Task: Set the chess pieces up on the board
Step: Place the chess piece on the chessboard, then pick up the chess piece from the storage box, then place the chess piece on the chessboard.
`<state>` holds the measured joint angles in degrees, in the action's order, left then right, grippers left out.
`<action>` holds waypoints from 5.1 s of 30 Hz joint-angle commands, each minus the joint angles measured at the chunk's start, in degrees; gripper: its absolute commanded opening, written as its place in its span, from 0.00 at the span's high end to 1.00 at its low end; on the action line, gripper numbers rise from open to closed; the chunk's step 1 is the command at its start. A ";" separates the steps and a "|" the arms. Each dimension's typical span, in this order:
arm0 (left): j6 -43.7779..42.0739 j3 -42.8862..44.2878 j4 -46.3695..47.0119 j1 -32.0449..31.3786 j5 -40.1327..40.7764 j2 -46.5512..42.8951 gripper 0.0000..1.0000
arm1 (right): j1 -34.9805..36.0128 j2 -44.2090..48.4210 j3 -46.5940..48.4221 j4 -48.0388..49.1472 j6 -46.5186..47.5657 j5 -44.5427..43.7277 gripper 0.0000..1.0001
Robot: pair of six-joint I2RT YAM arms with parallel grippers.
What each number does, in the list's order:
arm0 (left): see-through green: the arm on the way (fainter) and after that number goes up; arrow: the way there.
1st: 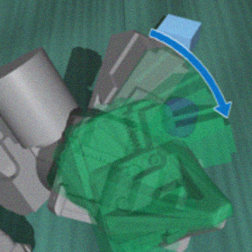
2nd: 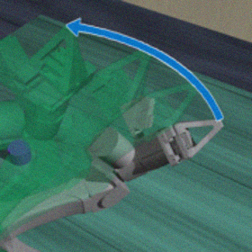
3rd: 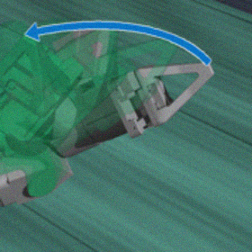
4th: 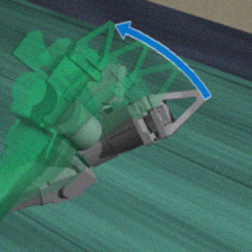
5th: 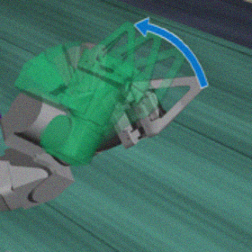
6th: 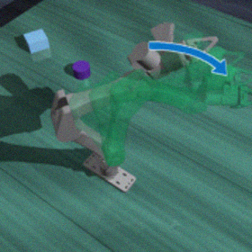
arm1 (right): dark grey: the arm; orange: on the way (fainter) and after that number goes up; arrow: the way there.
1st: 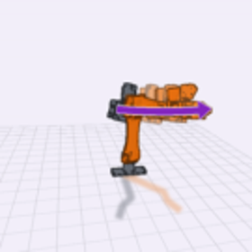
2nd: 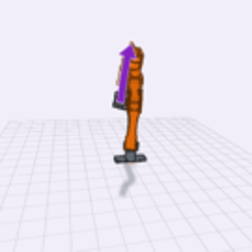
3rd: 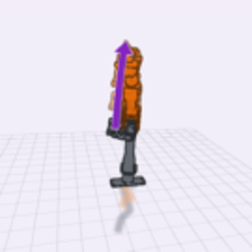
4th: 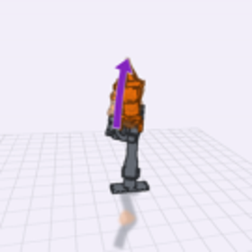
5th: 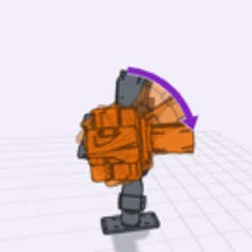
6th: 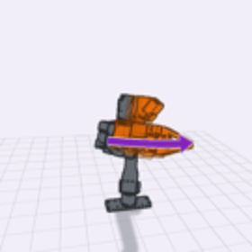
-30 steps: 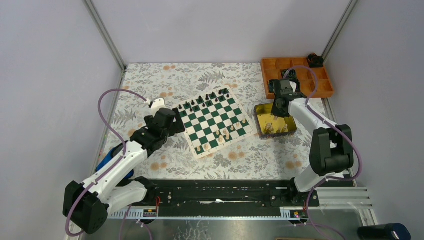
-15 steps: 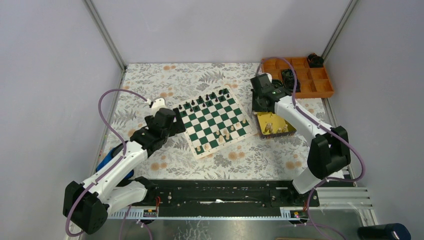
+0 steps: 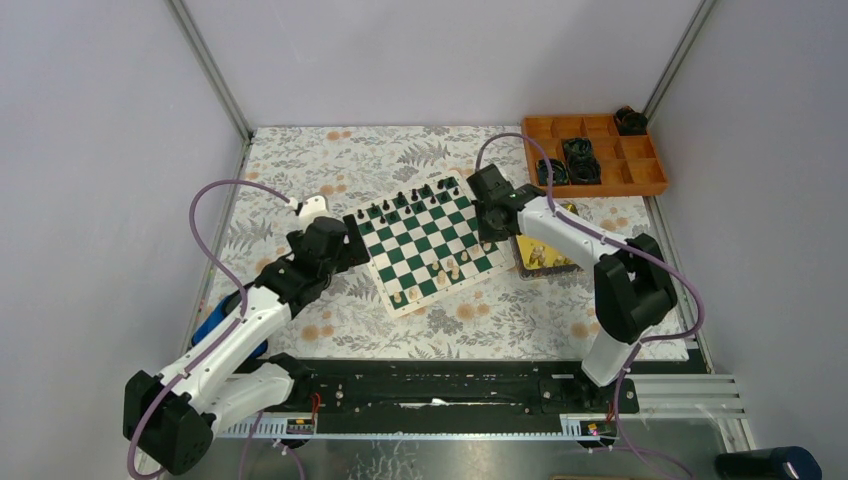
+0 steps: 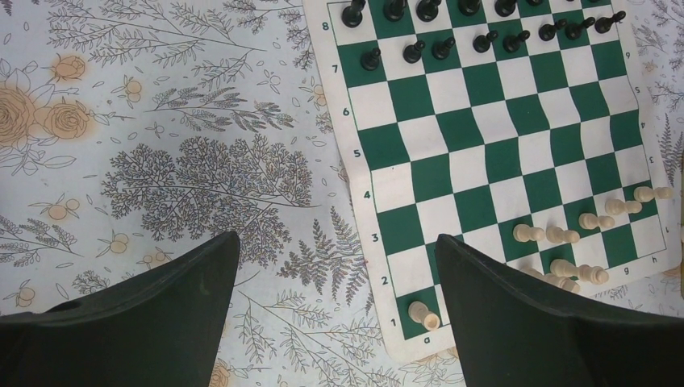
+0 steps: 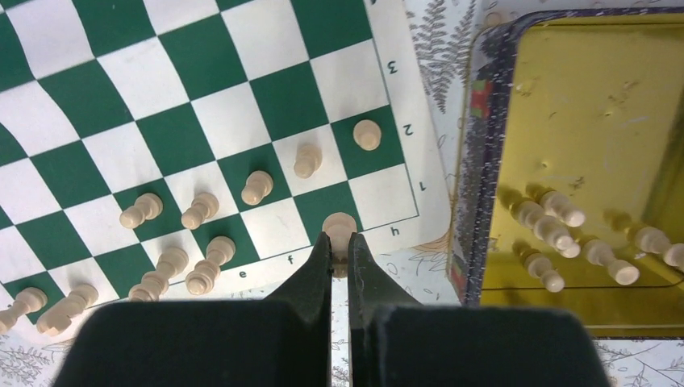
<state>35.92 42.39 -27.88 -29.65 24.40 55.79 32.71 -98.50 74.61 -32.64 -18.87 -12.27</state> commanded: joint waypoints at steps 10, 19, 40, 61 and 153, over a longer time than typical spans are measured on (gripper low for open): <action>0.73 -0.71 0.71 -0.41 0.98 -1.88 0.01 | 2.28 -4.23 -2.51 3.11 -0.84 3.03 1.00; 0.47 -0.93 0.50 -0.41 1.34 -2.04 0.01 | 2.51 -6.26 -2.45 4.16 -0.81 3.87 1.00; 0.11 -1.17 1.32 -0.41 1.12 -0.96 0.01 | 2.62 -5.19 -1.39 5.01 0.99 4.98 0.67; -0.13 -0.11 3.37 -0.41 1.03 1.71 0.01 | -0.42 10.68 1.22 0.07 -2.39 -11.84 0.62; -0.61 0.24 6.43 -0.32 0.03 5.99 0.01 | -0.78 7.66 0.74 -5.05 2.50 -2.51 1.00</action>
<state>35.83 41.87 -24.03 -29.65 24.40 61.82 29.19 -90.72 72.44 -35.75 -16.78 -15.31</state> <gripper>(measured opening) 0.987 0.039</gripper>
